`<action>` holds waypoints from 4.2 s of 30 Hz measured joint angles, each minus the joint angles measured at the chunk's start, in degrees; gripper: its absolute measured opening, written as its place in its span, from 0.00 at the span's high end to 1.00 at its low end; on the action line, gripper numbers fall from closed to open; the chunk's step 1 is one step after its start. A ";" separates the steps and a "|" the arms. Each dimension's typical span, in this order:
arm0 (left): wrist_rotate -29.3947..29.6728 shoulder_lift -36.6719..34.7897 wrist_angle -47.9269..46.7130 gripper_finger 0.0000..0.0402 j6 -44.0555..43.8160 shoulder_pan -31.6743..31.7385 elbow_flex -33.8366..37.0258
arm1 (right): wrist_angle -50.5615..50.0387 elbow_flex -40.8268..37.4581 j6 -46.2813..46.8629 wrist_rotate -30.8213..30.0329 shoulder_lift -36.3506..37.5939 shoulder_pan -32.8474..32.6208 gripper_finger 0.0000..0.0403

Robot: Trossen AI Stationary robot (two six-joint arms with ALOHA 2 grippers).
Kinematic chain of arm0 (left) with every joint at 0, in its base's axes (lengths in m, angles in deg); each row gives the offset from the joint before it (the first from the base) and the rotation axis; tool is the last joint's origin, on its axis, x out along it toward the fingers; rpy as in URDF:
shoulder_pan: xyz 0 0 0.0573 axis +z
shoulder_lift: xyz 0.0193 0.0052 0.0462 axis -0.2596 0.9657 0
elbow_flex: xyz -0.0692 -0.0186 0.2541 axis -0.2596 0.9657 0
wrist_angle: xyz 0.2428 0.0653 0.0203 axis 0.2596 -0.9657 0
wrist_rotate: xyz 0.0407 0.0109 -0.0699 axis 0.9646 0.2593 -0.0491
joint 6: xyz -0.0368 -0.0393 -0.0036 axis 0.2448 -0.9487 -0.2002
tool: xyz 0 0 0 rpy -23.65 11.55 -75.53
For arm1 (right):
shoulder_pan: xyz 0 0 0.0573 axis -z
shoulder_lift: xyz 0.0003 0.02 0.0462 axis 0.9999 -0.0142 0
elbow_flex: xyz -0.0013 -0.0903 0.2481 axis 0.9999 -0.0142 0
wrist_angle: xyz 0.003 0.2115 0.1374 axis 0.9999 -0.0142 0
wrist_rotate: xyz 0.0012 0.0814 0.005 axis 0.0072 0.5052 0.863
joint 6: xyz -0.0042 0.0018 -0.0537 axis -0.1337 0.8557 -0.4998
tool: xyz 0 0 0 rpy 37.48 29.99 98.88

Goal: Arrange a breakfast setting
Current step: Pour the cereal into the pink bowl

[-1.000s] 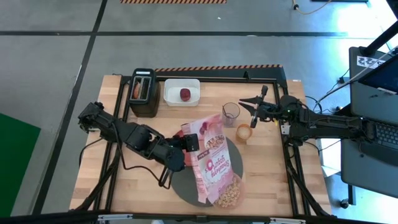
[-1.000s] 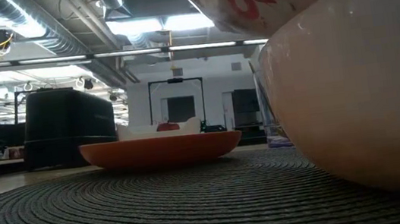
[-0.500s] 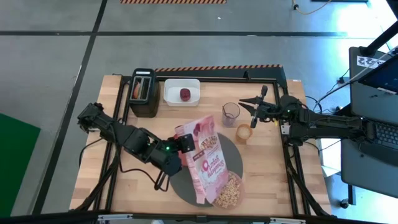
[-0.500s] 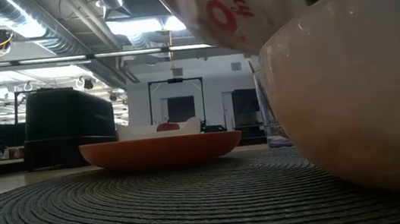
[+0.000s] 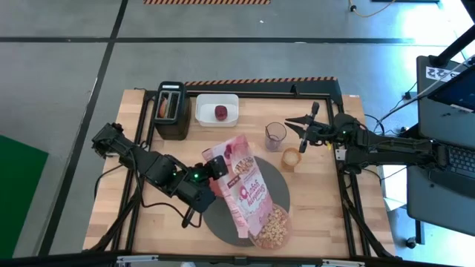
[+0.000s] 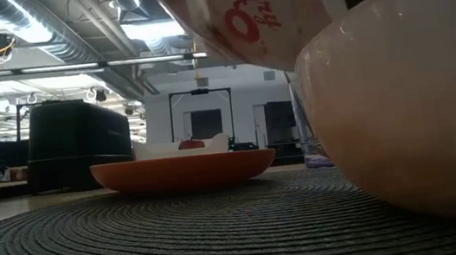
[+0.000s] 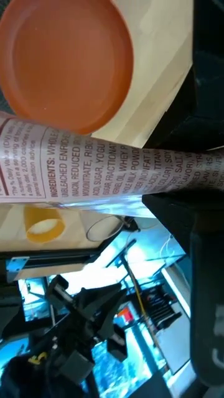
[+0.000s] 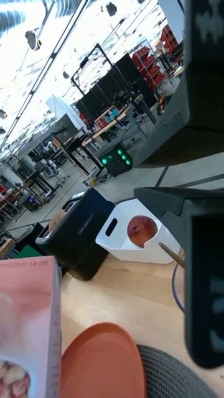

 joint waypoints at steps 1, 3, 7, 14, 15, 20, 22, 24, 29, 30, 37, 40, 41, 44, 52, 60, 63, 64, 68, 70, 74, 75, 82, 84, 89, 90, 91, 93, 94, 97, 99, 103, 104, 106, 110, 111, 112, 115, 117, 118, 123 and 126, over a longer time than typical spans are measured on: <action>-0.07 0.00 -0.12 0.78 -0.65 0.00 0.00 | -0.04 -0.01 -0.01 0.00 0.00 0.00 0.84; -0.13 0.00 -0.46 0.78 -1.77 -0.08 0.00 | -0.03 -0.01 -0.01 0.00 0.00 0.00 0.84; -0.22 0.00 -1.95 0.78 -4.10 -0.67 0.00 | -0.24 0.00 -0.02 0.02 -0.02 0.00 0.84; -0.28 -0.02 -2.98 0.78 -8.96 -2.33 0.00 | -0.29 0.00 -0.07 0.00 -0.01 0.00 0.84; -0.28 -0.02 -3.02 0.78 -9.55 -2.60 0.00 | -0.27 0.00 -0.07 0.00 -0.01 0.01 0.84; -0.28 -0.02 -3.56 0.78 -14.47 -3.78 0.00 | -0.29 0.00 -0.07 0.02 0.00 0.00 0.84; -0.28 -0.02 -4.37 0.78 -16.92 -4.30 -0.02 | -0.29 -0.01 -0.07 0.00 -0.01 0.00 0.84; -0.30 -0.02 -5.30 0.78 -19.41 -4.74 -0.02 | -0.32 -0.01 -0.07 0.00 -0.01 0.00 0.84; -0.29 -0.02 -5.39 0.78 -24.82 -5.90 -0.06 | -0.35 0.00 -0.07 0.01 -0.01 0.00 0.84; -0.31 -0.02 -5.43 0.78 -25.63 -6.12 -0.07 | -0.35 0.00 -0.08 0.02 -0.02 0.00 0.84; -2.81 -0.02 -5.69 0.78 -32.56 -7.93 -0.07 | -0.42 0.00 -0.08 0.02 0.00 0.00 0.84; -3.73 -0.02 -5.66 0.78 -35.93 -8.62 -0.07 | -0.63 0.00 -0.09 0.02 0.00 0.00 0.84; -3.75 -0.02 -5.71 0.78 -36.99 -8.90 -0.07 | -0.74 -0.01 -0.09 0.02 0.00 0.00 0.84; -3.82 -0.02 -5.67 0.80 -40.45 -9.62 -0.07 | -0.81 -0.02 -0.09 0.02 0.00 0.00 0.84; -4.20 -0.04 -5.00 0.85 -54.40 -10.18 -0.07 | -0.79 -0.02 -0.09 0.02 0.00 0.00 0.84; -4.38 -0.13 0.27 0.85 -58.12 -9.97 1.51 | -0.77 0.00 -0.28 -0.77 0.00 0.00 0.84; -4.47 -0.13 3.25 0.85 -58.13 -9.43 3.86 | -0.45 0.00 -0.29 -5.01 0.00 0.00 0.84; -4.36 -0.13 3.92 0.85 -58.15 -9.15 4.76 | -0.42 0.00 -0.28 -6.83 0.00 0.00 0.84; 0.71 -0.09 6.45 0.86 -57.92 -8.42 7.71 | -0.23 0.00 -0.22 -12.85 0.00 0.00 0.84; 5.82 -0.09 6.38 0.87 -58.01 -8.46 8.38 | -0.30 -0.01 -0.22 -15.36 0.21 0.00 0.84; 9.37 -0.73 6.35 0.90 -60.15 -8.73 8.81 | -0.19 -0.02 -0.15 -21.35 1.66 0.00 0.84; 10.00 -0.93 6.35 0.91 -61.09 -8.85 8.81 | -0.26 -0.02 -0.15 -22.50 2.07 0.00 0.84; 16.07 -1.99 4.81 0.96 -67.52 -8.76 8.81 | -1.02 -0.02 -0.24 -23.24 6.49 0.00 0.84; 17.73 -1.99 3.95 0.96 -70.20 -8.84 8.81 | -1.82 -0.02 -0.24 -21.71 8.05 0.00 0.84; 23.75 -1.97 -0.39 0.96 -79.74 -8.84 8.81 | -4.05 -0.02 -0.30 -19.61 11.57 0.00 0.84; 25.47 -1.97 -1.36 0.96 -81.93 -8.82 8.81 | -4.66 -0.02 -0.29 -19.33 12.08 0.00 0.84; 27.14 -1.98 -2.30 0.96 -84.10 -8.81 8.81 | -5.21 -0.02 -0.35 -19.26 12.52 0.00 0.84; 30.25 -1.98 -4.14 0.96 -88.39 -8.83 8.81 | -6.09 -0.02 -0.46 -19.22 13.29 0.00 0.84; 31.61 -1.98 -4.59 0.96 -90.09 -8.83 9.01 | -6.45 -0.02 -0.49 -18.91 13.60 0.00 0.84; 35.53 -2.07 -4.70 0.96 -93.53 -8.81 10.76 | -6.74 -0.02 -0.50 -17.56 14.03 0.00 0.84; 36.50 -2.30 -4.28 0.96 -94.84 -8.69 12.18 | -6.68 -0.02 -0.52 -17.29 14.05 0.00 0.84; 36.90 -2.34 -2.61 0.97 -95.76 -8.35 13.75 | -6.75 -0.02 -0.54 -17.29 14.02 0.00 0.84; 36.13 -2.38 -1.19 0.98 -95.12 -8.34 14.18 | -6.74 -0.02 -0.55 -17.29 14.01 0.00 0.84; 33.11 -2.38 1.89 0.99 -91.60 -8.38 14.97 | -6.71 -0.02 -0.55 -17.29 14.03 0.00 0.84; 25.08 -2.36 9.83 0.99 -82.36 -9.19 15.39 | -6.71 -0.02 -0.74 -17.29 14.03 0.00 0.84; 24.07 -2.36 12.83 1.00 -79.18 -9.45 15.39 | -6.72 -0.02 -0.75 -17.29 14.03 0.00 0.84; 23.60 -2.36 16.16 1.00 -75.87 -9.76 15.39 | -6.74 -0.02 -0.76 -17.29 14.03 0.00 0.84; 20.78 -2.67 28.31 1.00 -62.69 -10.54 15.39 | -6.71 -0.02 -0.81 -17.29 14.03 0.00 0.84; 16.62 -3.31 37.68 1.00 -53.50 -10.56 15.39 | -6.71 -0.02 -0.81 -17.29 14.03 0.00 0.84; 14.02 -3.77 42.21 1.00 -49.11 -10.50 15.39 | -6.74 -0.02 -0.81 -17.29 14.03 0.00 0.84; -2.24 -6.19 57.00 1.00 -35.09 -7.64 15.39 | -6.75 -0.02 -0.79 -17.29 14.03 0.00 0.84; -11.10 -7.62 59.26 1.00 -32.00 -3.85 15.39 | -7.57 -0.02 -0.77 -17.29 14.03 0.00 0.84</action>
